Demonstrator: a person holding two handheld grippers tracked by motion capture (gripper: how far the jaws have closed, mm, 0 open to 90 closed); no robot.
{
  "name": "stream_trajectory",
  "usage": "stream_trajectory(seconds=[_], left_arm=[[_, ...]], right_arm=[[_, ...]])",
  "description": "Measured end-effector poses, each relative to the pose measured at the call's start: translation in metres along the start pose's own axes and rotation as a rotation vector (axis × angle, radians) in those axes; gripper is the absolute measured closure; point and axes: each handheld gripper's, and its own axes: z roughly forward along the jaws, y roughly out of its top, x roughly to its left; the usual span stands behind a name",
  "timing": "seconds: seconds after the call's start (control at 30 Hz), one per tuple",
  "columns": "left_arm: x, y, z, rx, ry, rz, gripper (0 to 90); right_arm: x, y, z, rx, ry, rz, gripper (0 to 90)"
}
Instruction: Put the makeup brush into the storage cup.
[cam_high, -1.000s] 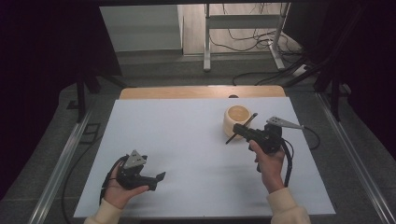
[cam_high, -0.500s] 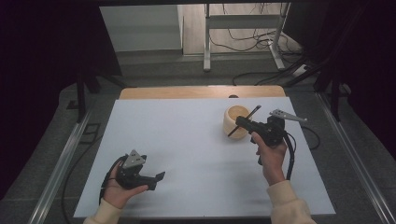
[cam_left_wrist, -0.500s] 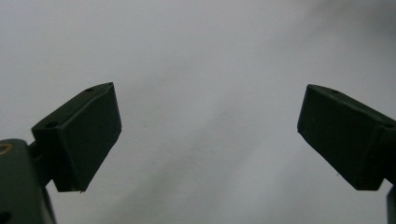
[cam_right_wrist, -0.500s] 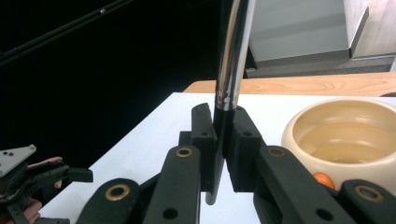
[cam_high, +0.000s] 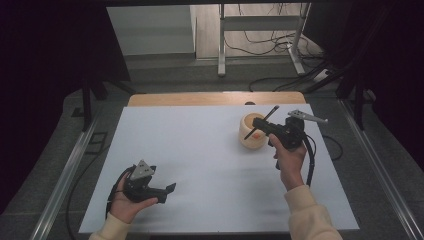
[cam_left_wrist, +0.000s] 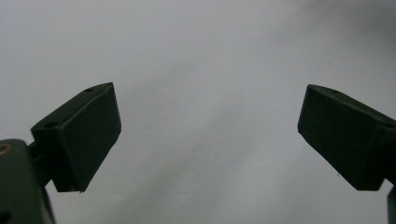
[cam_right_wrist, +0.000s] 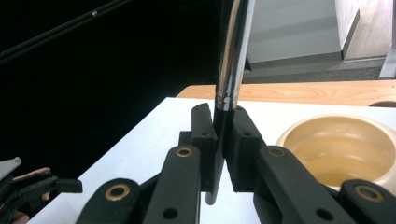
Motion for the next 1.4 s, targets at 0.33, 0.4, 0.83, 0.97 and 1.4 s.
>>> stream_trajectory(seconds=[0.33, 0.4, 0.83, 0.97, 1.4], left_arm=[[0.000, 0.000, -0.001, -0.004, 0.001, -0.003, 6.5], [0.000, 0.001, -0.001, -0.006, 0.003, -0.006, 6.3], [0.001, 0.001, -0.002, -0.009, 0.001, -0.008, 6.0], [0.001, 0.001, -0.001, -0.005, 0.003, -0.009, 5.9], [0.001, 0.001, -0.001, -0.007, -0.001, -0.006, 6.0]], right_arm=[[-0.005, 0.008, 0.007, 0.007, -0.029, 0.001, 82.0], [-0.006, 0.008, 0.008, 0.007, -0.031, 0.002, 82.0], [-0.025, 0.013, 0.013, 0.005, -0.098, 0.033, 81.9], [-0.029, 0.016, 0.013, -0.002, -0.112, 0.032, 82.0], [-0.039, 0.024, 0.020, 0.006, -0.166, 0.031, 82.0]])
